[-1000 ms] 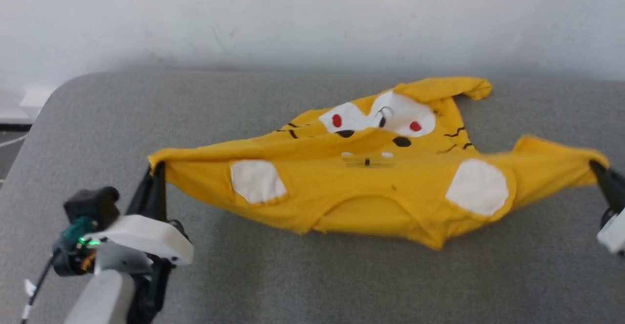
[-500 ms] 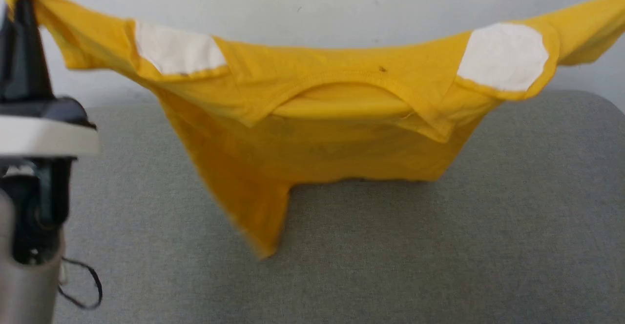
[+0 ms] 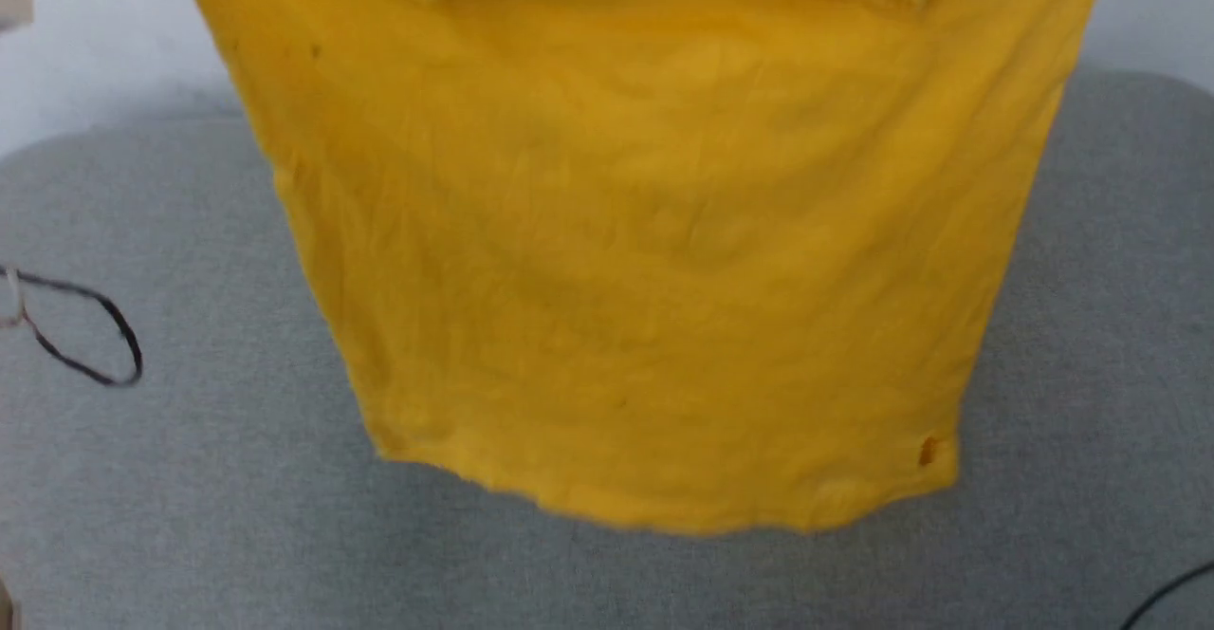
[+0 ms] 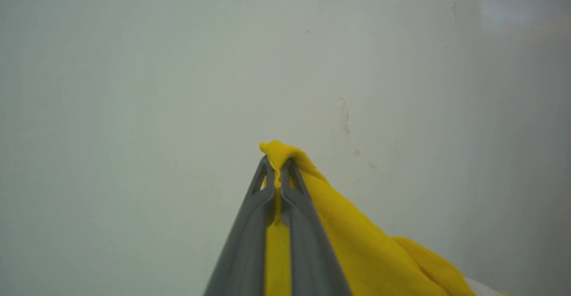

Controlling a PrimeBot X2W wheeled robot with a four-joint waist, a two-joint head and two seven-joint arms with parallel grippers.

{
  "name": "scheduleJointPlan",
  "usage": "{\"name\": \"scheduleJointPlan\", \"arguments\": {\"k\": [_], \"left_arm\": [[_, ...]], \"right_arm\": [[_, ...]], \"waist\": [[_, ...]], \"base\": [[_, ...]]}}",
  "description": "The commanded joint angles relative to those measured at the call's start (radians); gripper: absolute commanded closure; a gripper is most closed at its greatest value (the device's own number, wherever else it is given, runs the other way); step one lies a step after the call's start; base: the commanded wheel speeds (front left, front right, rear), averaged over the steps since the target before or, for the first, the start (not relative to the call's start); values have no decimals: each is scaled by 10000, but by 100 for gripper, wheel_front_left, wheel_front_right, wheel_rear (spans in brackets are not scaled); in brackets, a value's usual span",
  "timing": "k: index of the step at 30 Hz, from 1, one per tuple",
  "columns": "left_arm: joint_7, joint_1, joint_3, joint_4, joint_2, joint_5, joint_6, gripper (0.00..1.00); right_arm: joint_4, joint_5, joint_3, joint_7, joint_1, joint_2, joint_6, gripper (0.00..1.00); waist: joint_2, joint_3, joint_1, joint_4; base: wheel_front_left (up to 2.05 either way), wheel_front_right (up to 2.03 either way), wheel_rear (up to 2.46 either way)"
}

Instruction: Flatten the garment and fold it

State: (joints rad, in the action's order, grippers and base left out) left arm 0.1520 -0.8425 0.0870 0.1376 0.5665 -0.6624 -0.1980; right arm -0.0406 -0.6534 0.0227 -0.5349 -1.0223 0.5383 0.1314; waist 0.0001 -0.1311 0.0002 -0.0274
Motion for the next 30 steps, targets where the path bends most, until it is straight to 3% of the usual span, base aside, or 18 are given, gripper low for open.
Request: {"name": "scheduleJointPlan", "arguments": {"k": [1,7,18,24,30], "left_arm": [[43,-535,115,-312,-23,36,100,100],[40,-2795,552,-2032,-343,190,367,100],[-1425,-6028,568,-4454,-1286,281,635,100],[-2052,-6152,830,-5375,-1594,357,960,100],[-2792,-4699,1116,-5931,-1915,380,1157,100]], "right_arm": [[-377,170,212,240,-533,51,-7,100],[-2535,740,734,1609,-3106,-123,-7,100],[-5918,1752,1332,3848,-6673,-564,-7,100],[-6656,1457,2279,4253,-6719,-810,-7,100],[-6529,539,3385,4571,-5124,-740,-7,100]], "waist": [[-1,-1217,-2,-199],[-1,-2726,-2,-259],[-1,-4370,-2,-123],[-1,-4616,-2,38],[-1,-4182,-2,306]], "base": [[0,0,0],[0,0,0],[0,0,0],[0,0,0],[0,0,0]]}}
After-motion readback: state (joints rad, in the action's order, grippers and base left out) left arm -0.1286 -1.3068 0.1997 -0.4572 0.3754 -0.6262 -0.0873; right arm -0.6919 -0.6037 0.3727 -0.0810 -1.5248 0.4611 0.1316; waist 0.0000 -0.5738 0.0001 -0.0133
